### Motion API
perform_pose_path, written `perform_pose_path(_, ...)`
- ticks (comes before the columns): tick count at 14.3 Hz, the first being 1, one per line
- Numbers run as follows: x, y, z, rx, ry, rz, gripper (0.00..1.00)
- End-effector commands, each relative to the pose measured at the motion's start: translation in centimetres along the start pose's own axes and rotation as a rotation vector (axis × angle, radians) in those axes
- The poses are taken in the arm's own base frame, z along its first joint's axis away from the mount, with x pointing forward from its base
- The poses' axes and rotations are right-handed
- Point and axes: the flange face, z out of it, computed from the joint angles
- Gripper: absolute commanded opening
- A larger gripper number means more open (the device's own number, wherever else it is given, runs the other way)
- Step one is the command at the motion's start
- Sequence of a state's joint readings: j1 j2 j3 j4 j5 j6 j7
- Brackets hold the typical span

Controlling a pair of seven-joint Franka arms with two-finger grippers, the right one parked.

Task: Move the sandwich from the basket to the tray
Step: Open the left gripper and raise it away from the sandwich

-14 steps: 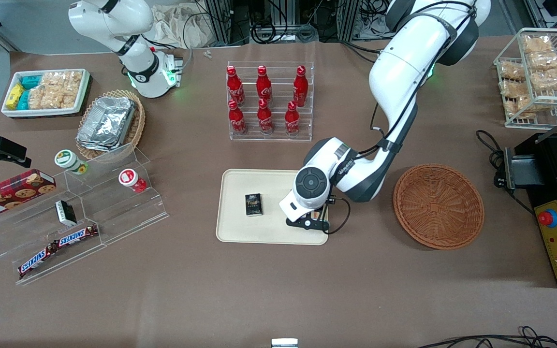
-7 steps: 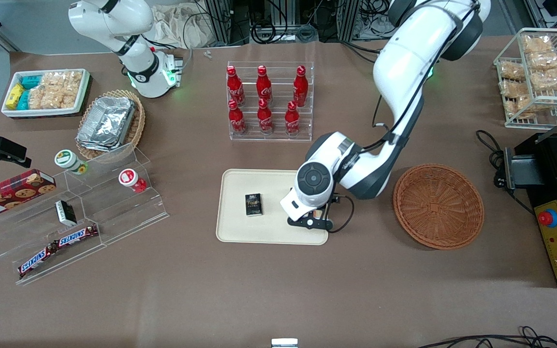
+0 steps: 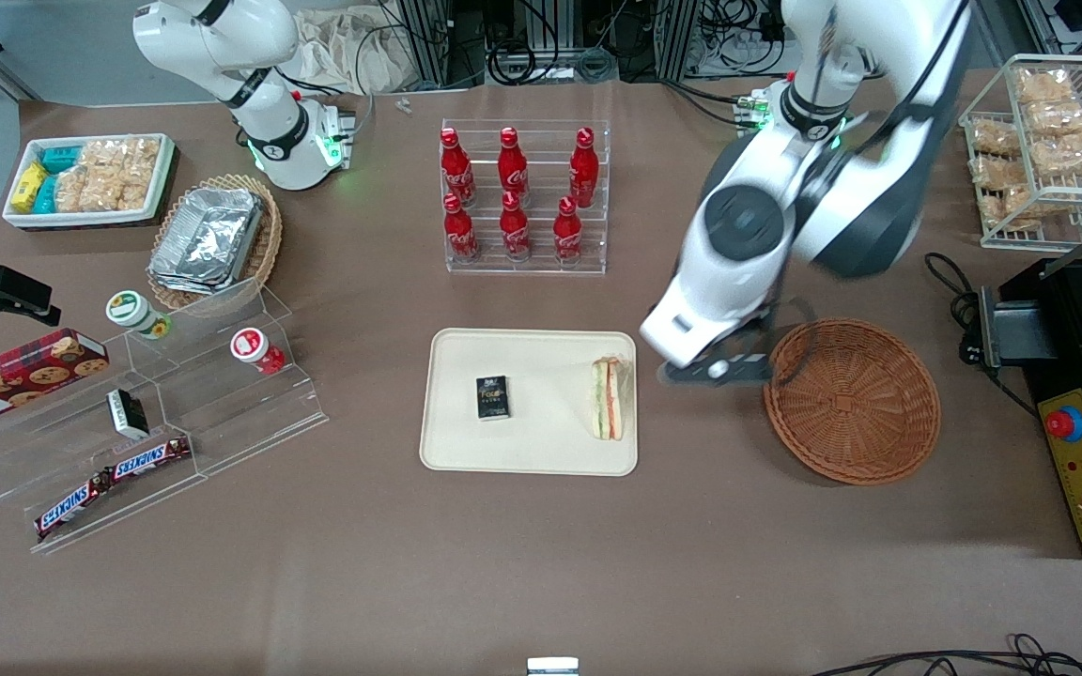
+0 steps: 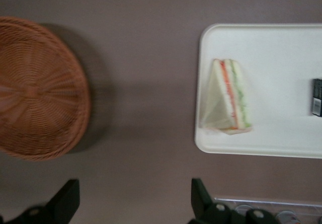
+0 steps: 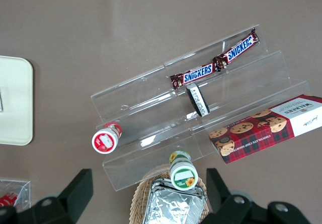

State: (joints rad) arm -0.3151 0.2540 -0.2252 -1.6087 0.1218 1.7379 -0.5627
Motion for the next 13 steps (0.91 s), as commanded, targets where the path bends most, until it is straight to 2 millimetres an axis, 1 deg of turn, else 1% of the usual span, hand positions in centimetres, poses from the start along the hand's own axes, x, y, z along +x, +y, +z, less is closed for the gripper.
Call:
perform_pose_path(1,-1.2,-6.7,-2.8,0.006,-0.03,-0.083,0.99)
perform_pose_path(3,-0.1,-11.7,-3.7,-0.024,-0.057,-0.123,0.99)
perform_pose_path(4,0.3,-13.9,-4.1,-0.039,-0.058,-0.109,0.99)
perform_pose_path(5,0.7,-16.2,-4.0,-0.045,-0.066,-0.082,0.99)
perform_pose_path(6,1.0,-18.2,-3.9,-0.047,-0.077,-0.069,0.99)
perform_pose_path(7,1.4,-19.9,-4.1,-0.051,-0.079,-0.078,0.99)
perform_pose_path(8,1.8,-21.4,-3.8,-0.053,-0.088,-0.088,0.99)
perform_pose_path(9,2.2,-21.6,-3.5,-0.055,-0.093,-0.056,0.99)
perform_pose_path(10,2.8,-21.7,-2.8,-0.046,-0.101,-0.019,1.0)
perform_pose_path(11,3.4,-21.9,-3.4,-0.053,-0.085,-0.017,1.0)
perform_pose_path(13,4.4,-22.4,-3.8,-0.066,-0.071,-0.018,1.0)
